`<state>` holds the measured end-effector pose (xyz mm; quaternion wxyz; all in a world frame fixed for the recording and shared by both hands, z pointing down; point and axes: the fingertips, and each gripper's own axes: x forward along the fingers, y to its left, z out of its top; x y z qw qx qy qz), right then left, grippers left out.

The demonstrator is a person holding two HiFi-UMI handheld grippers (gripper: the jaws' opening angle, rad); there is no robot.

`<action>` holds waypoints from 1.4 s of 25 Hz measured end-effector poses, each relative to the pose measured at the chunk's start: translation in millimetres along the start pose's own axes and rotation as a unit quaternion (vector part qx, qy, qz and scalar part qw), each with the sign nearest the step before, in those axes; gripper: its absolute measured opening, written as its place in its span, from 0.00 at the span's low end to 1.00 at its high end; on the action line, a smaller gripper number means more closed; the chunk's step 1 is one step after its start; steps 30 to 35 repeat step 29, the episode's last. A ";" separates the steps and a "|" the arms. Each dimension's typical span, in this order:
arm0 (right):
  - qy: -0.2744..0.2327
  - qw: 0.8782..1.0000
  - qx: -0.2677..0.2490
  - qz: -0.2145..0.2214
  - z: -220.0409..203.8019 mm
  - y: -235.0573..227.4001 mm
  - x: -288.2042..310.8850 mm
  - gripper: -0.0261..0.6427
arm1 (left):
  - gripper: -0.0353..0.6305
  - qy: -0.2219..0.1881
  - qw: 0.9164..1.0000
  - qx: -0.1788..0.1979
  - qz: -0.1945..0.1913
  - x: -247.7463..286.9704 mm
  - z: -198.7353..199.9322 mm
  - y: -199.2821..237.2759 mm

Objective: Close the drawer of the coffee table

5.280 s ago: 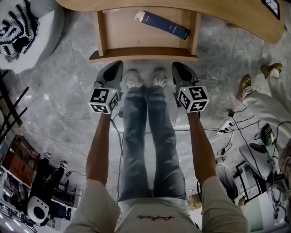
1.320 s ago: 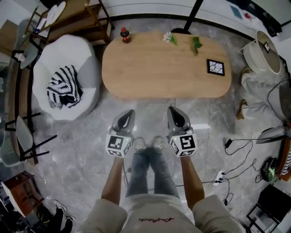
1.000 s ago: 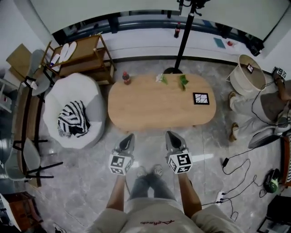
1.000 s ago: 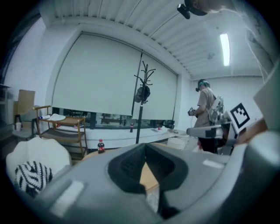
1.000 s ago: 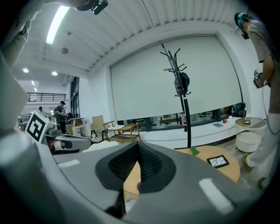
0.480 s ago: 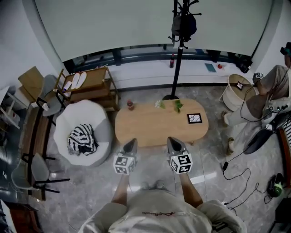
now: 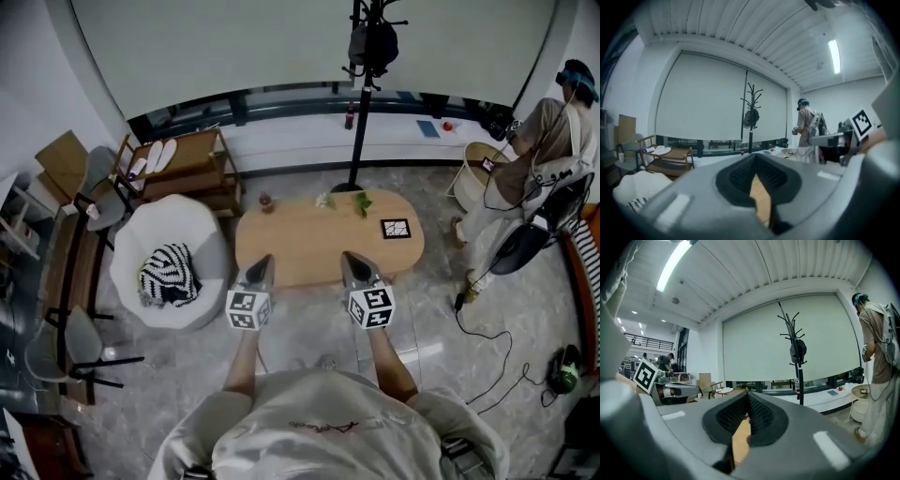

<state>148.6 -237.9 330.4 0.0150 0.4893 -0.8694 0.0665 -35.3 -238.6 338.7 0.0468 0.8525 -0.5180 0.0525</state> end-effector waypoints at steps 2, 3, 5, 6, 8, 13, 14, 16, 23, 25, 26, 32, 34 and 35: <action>-0.001 1.000 0.000 0.002 0.3 2.7 0.8 0.05 | 0.05 0.000 1.000 -0.001 -0.002 -0.8 -0.9 -2.3; 0.000 1.000 0.000 0.003 0.1 4.3 1.7 0.05 | 0.05 -0.001 1.000 -0.002 -0.003 -1.0 -1.3 -3.2; 0.000 1.000 -0.004 0.007 1.5 7.7 3.4 0.05 | 0.05 -0.004 1.000 -0.002 -0.004 -1.2 -0.3 -5.0; -0.001 1.000 -0.004 0.008 2.0 9.3 3.0 0.05 | 0.05 -0.005 1.000 -0.002 -0.005 -1.9 0.1 -6.6; -0.004 1.000 -0.004 0.009 3.7 10.9 3.2 0.05 | 0.05 -0.007 1.000 0.001 -0.006 -1.7 3.6 -8.2; -0.002 1.000 -0.009 0.011 1.3 14.4 2.8 0.05 | 0.05 -0.016 1.000 0.009 -0.007 -2.6 11.3 -8.2; -0.001 1.000 -0.009 0.011 0.8 15.6 2.6 0.05 | 0.05 -0.017 1.000 0.009 -0.007 -3.8 11.6 -7.2; -0.001 1.000 -0.008 0.010 1.1 18.8 3.3 0.05 | 0.05 -0.017 1.000 0.008 -0.006 -5.6 13.2 -4.3; -0.003 1.000 -0.007 0.014 2.2 22.5 3.7 0.05 | 0.05 -0.018 1.000 0.010 -0.005 -5.0 12.5 -6.1; -0.002 1.000 -0.008 0.015 3.4 23.9 3.7 0.05 | 0.05 -0.018 1.000 0.009 -0.005 -5.0 12.9 -6.9; -0.001 1.000 -0.008 0.016 3.8 24.8 3.9 0.05 | 0.05 -0.018 1.000 0.008 -0.005 -5.0 12.9 -7.2; -0.001 1.000 -0.009 0.017 4.6 27.6 5.3 0.05 | 0.05 -0.017 1.000 0.008 -0.007 -5.0 12.5 -7.1; -0.001 1.000 -0.009 0.017 4.6 27.6 5.3 0.05 | 0.05 -0.017 1.000 0.008 -0.007 -5.0 12.5 -7.1; -0.001 1.000 -0.009 0.017 4.6 27.6 5.3 0.05 | 0.05 -0.017 1.000 0.008 -0.007 -5.0 12.5 -7.1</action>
